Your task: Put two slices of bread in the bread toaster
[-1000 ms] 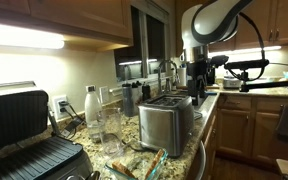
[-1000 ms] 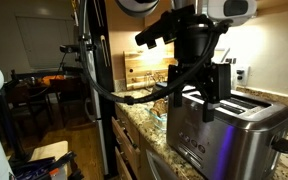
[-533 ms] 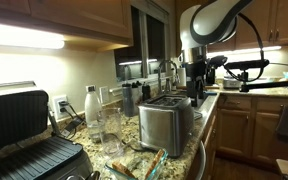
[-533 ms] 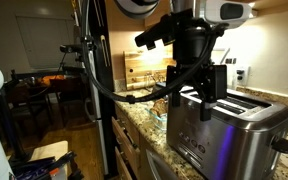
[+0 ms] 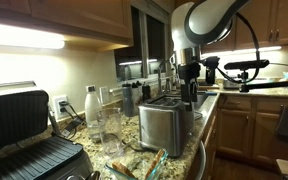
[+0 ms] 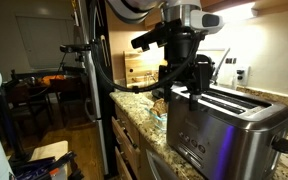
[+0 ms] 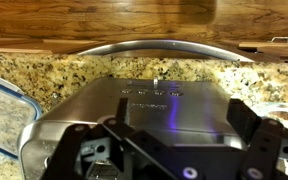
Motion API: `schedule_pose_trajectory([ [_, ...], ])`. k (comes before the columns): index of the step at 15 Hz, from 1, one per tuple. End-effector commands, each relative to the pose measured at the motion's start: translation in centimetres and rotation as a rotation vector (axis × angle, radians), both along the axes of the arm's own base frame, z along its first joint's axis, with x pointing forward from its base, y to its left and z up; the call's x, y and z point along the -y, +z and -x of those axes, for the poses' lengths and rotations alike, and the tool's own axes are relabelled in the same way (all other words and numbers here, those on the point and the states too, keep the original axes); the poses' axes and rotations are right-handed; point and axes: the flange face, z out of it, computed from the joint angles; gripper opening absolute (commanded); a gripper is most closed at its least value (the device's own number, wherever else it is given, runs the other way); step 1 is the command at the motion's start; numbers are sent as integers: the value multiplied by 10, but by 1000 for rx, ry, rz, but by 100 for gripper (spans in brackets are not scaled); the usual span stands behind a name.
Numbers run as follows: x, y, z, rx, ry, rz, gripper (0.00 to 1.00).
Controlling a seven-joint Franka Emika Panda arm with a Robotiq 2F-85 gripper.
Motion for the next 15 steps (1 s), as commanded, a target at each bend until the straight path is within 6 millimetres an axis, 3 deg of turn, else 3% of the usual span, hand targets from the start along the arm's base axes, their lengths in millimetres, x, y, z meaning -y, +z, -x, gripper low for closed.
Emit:
schedule_pose_trajectory([
  [1, -11, 7, -2, -10, 0, 1, 100],
  [15, -67, 38, -16, -62, 45, 33, 100],
])
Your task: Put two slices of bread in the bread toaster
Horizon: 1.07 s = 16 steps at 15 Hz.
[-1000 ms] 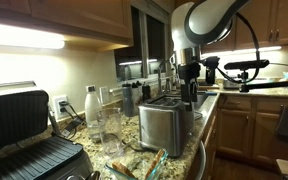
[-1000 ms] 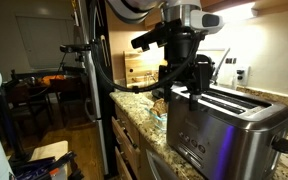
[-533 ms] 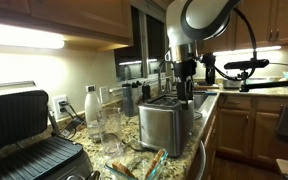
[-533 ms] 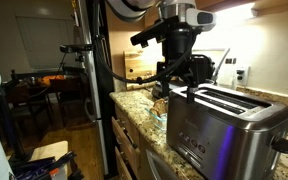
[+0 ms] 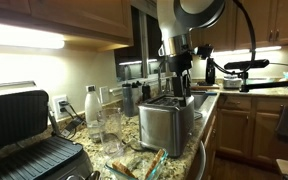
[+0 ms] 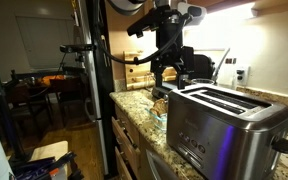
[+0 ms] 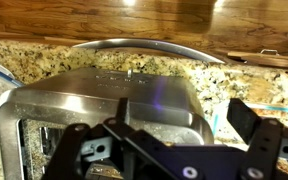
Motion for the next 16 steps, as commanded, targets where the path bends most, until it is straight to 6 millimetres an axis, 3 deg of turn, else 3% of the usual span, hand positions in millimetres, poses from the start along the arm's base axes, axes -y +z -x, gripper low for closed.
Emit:
schedule_pose_trajectory([
  [1, -14, 7, -3, -13, -9, 7, 100],
  [6, -36, 5, -13, -4, 20, -3, 100],
  [16, -82, -16, -52, -14, 12, -48, 100],
])
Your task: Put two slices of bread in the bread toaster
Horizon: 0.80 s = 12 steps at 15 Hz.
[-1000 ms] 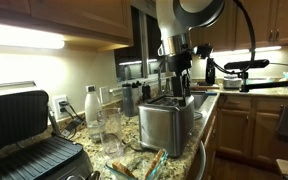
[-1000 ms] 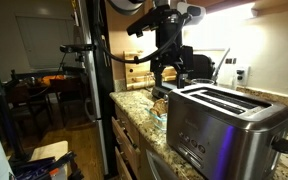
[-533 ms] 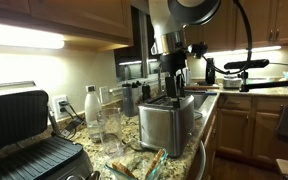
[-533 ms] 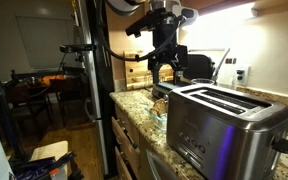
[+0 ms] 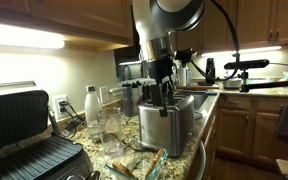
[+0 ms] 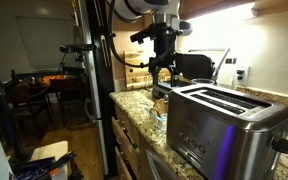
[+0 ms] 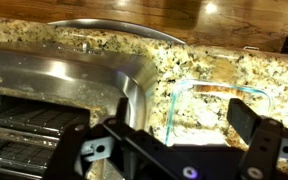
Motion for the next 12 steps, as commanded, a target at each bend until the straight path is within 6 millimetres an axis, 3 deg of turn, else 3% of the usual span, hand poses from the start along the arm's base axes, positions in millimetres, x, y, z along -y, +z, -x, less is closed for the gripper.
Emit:
schedule_pose_trajectory([
  [1, -15, -4, -16, -2, -32, -29, 100],
  [12, -71, -18, -48, -14, 32, -51, 100],
])
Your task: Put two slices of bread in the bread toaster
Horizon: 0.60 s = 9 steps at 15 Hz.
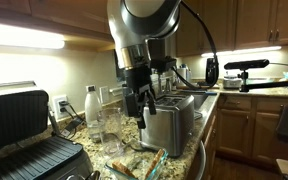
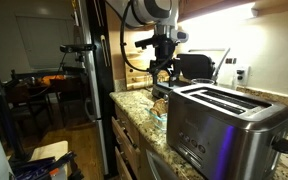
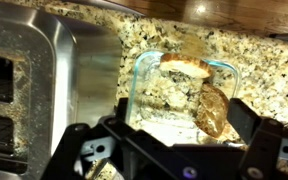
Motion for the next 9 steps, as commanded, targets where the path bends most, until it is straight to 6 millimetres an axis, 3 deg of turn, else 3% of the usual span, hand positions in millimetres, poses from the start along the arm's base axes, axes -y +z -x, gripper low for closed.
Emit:
schedule_pose_trajectory([
  [1, -18, -4, -8, -7, -1, -17, 100],
  [9, -19, -28, -18, -43, -23, -79, 100],
])
